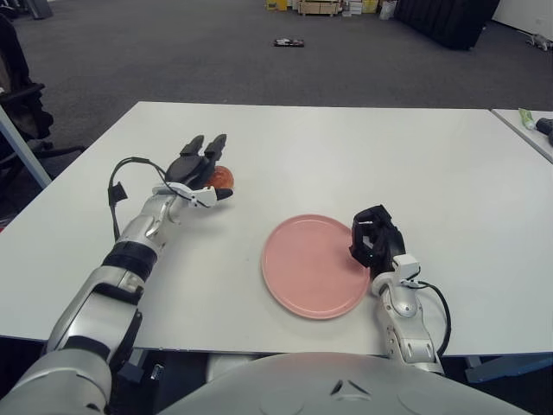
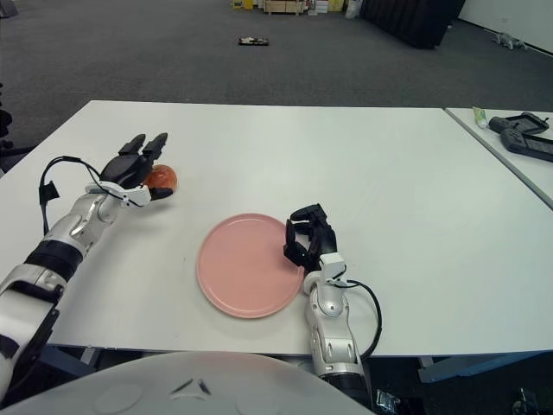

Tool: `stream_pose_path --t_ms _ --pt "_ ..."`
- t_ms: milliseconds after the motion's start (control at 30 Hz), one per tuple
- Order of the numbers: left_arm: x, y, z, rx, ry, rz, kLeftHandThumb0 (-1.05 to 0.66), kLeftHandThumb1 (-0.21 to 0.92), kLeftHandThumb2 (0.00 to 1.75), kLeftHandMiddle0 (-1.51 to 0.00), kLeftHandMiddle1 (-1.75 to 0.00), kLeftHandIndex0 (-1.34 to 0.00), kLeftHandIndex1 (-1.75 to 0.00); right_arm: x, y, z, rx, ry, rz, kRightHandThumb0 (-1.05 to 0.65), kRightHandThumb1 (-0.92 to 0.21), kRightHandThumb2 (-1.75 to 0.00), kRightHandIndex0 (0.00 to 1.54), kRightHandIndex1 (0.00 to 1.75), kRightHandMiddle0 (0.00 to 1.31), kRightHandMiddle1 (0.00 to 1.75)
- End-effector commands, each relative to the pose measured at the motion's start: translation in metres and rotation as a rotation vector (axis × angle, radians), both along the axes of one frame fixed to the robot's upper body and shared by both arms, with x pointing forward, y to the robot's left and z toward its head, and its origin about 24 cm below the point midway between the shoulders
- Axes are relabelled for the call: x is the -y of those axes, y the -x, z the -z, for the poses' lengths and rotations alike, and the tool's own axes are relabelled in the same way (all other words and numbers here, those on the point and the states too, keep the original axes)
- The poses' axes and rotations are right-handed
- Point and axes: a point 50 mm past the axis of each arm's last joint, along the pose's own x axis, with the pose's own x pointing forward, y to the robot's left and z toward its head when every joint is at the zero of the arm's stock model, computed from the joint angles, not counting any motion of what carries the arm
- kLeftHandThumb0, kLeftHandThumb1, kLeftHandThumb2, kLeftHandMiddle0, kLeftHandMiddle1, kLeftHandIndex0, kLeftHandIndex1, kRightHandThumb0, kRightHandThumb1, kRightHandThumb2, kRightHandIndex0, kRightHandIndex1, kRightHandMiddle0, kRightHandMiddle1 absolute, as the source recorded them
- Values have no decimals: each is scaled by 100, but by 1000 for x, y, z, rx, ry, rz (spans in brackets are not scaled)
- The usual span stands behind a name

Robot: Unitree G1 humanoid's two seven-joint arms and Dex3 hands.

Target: Put the apple into the plate.

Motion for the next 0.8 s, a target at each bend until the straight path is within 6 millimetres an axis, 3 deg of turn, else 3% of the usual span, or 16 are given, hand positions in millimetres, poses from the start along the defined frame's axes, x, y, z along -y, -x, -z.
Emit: stream_pose_path --t_ms 0,233,767 --pt "4 -8 -1 -47 -28 30 -105 72 60 0 0 0 0 -6 2 2 -25 -32 12 -39 -66 -89 48 172 35 175" --pt "4 -9 17 -151 -44 30 -105 75 58 0 0 0 0 -6 2 1 -29 -11 15 -39 -66 -88 47 172 35 175" --pt "5 -11 26 -267 -47 25 -105 76 56 0 0 0 0 -6 3 1 -31 -12 5 -39 -67 -88 47 172 35 175"
